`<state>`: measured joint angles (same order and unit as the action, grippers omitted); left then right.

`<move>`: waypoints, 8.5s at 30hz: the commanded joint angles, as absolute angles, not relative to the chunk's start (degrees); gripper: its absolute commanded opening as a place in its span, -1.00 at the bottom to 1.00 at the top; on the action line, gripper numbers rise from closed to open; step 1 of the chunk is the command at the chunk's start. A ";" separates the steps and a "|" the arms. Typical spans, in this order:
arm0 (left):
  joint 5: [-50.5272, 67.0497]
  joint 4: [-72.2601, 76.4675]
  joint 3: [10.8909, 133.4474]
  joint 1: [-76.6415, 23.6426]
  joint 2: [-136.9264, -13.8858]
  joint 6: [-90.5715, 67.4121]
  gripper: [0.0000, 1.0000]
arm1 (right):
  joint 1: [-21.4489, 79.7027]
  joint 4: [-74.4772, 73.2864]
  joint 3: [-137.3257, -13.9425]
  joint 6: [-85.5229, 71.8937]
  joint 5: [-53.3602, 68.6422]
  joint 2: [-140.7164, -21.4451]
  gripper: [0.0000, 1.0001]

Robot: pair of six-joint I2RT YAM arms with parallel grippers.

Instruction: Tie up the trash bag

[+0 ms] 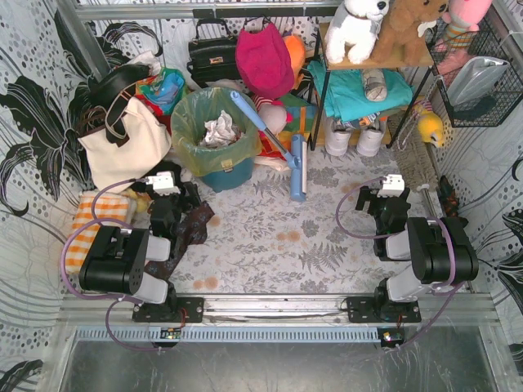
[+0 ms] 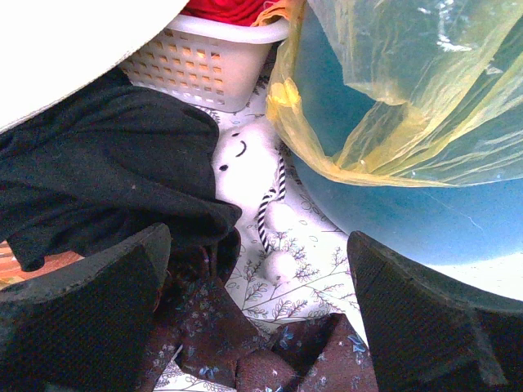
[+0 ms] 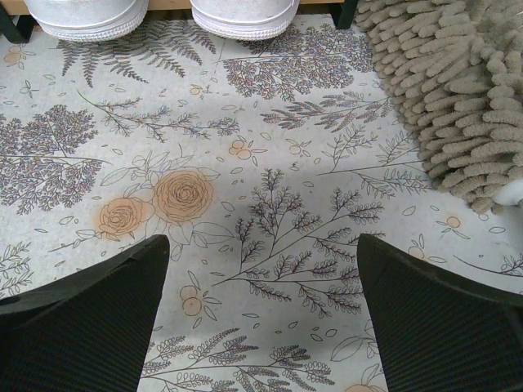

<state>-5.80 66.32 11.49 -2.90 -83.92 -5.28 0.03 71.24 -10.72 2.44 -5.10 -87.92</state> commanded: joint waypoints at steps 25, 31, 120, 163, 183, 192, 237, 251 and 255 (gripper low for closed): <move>-4.99 68.82 12.57 -2.77 -84.28 -4.92 0.96 | 0.53 73.76 -11.56 2.89 -4.39 -87.98 0.93; -4.92 68.71 12.64 -2.72 -84.29 -4.92 0.96 | 0.53 73.63 -11.57 2.92 -4.32 -87.98 0.93; -17.40 4.33 31.24 -11.43 -44.09 -16.34 0.96 | 0.53 18.82 -27.79 -3.17 8.59 -47.04 0.93; -14.27 -9.04 38.16 -11.48 -34.80 -15.23 0.96 | 16.96 25.24 -62.49 3.56 51.73 -83.33 0.78; -12.80 -8.59 37.78 -11.45 -34.10 -14.02 0.95 | 18.12 29.98 -74.26 13.27 62.96 -100.99 0.61; -13.44 -8.71 37.79 -11.49 -33.63 -13.80 0.96 | 18.16 28.32 -81.09 14.08 62.15 -107.50 0.48; -13.97 -8.79 37.52 -11.44 -32.92 -13.62 0.96 | 20.13 42.88 -86.31 2.81 66.09 -116.24 -0.51; -14.16 -8.70 37.41 -11.49 -32.93 -13.62 0.96 | 20.06 36.08 -81.06 9.59 59.95 -105.74 -1.00; -14.51 -8.93 37.56 -11.47 -32.91 -13.54 0.96 | 20.13 34.12 -76.77 10.12 51.92 -100.36 -1.00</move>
<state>-13.52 -11.55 37.98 -11.22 -33.19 -14.48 19.86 34.06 -79.35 7.64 58.72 -108.07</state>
